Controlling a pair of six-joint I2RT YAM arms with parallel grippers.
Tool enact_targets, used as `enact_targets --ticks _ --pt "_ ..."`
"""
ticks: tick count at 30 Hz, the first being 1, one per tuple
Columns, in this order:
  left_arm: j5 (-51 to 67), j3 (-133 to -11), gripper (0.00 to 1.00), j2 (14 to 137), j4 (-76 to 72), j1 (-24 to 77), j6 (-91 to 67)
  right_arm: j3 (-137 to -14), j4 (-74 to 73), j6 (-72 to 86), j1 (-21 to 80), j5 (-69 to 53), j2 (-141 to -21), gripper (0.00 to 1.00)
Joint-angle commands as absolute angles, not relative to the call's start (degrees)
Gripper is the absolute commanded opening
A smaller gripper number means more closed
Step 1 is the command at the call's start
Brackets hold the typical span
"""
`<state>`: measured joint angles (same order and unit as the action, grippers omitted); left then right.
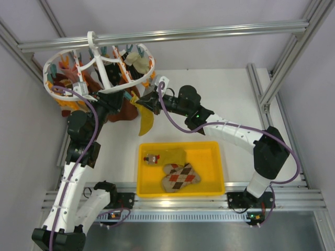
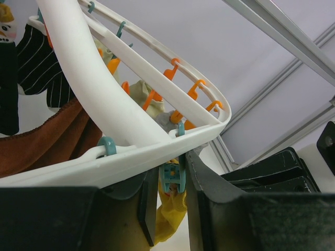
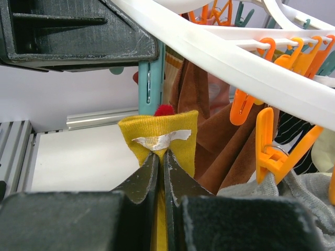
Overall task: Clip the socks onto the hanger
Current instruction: Clamp the sock onto the hanger.
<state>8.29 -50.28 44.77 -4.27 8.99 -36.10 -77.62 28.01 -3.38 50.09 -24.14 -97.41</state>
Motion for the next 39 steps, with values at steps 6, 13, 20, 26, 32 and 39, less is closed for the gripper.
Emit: enact_targets --ticks 6,13,20,26,32,39 --pt "9.2 -52.5 0.0 46.5 -3.8 8.8 -36.4 -75.9 30.6 -3.7 49.5 -25.6 -96.8 0.0" --pt "9.8 -52.0 0.0 46.4 -3.5 8.9 -36.4 -77.0 31.0 -3.5 49.3 -25.1 -97.1 0.0" --pt "10.5 -51.8 0.0 46.2 -3.0 8.8 -36.5 -79.4 30.9 -2.9 49.2 -25.4 -98.4 0.0" --pt "11.6 -52.0 0.0 46.5 -3.1 8.8 -36.7 -79.7 31.0 -3.0 49.2 -25.3 -98.9 0.0" --pt "11.6 -51.3 0.0 46.3 -3.1 8.9 -36.5 -80.5 31.0 -2.6 49.2 -25.3 -99.1 0.0" --pt "11.3 -51.1 0.0 46.2 -2.7 8.8 -35.9 -80.9 31.2 -2.1 49.1 -25.6 -98.8 0.0"
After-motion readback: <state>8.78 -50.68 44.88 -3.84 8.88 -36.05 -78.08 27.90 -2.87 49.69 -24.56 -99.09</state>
